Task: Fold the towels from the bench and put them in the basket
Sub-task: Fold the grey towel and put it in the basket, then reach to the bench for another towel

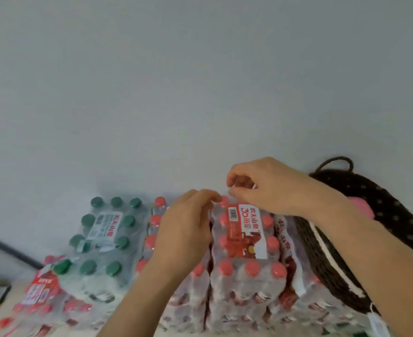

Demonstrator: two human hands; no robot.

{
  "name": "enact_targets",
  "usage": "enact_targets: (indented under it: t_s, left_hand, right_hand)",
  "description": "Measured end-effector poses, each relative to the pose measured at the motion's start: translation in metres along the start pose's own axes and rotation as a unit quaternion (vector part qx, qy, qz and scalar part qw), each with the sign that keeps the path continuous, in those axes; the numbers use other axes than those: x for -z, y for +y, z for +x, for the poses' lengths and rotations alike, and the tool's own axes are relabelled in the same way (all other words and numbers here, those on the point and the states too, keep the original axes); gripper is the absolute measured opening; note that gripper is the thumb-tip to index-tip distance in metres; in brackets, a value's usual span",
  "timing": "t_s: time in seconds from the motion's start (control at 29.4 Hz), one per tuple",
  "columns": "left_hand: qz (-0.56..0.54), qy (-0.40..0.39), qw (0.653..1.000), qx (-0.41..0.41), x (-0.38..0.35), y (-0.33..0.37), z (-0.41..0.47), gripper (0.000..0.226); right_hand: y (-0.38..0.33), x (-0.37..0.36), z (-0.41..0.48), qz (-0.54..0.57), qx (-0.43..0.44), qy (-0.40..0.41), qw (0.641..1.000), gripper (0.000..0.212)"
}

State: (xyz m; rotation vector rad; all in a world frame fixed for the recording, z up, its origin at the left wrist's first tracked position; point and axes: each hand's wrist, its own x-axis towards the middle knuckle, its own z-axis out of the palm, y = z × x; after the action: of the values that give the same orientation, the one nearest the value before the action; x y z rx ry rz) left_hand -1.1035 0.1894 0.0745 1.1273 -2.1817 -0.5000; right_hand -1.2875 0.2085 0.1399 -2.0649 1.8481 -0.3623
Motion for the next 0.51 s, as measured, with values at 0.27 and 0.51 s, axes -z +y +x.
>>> enact_targets:
  t_s: [0.27, 0.51]
  left_hand:
    - [0.025, 0.052, 0.984, 0.168, 0.138, -0.129, -0.125, 0.024]
    - [0.047, 0.130, 0.939, 0.315, 0.226, -0.217, -0.239, 0.031]
  right_hand:
    - [-0.185, -0.114, 0.061, 0.028, 0.088, -0.078, 0.993, 0.007]
    - [-0.328, -0.235, 0.092, 0.061, 0.182, -0.195, 0.962, 0.009]
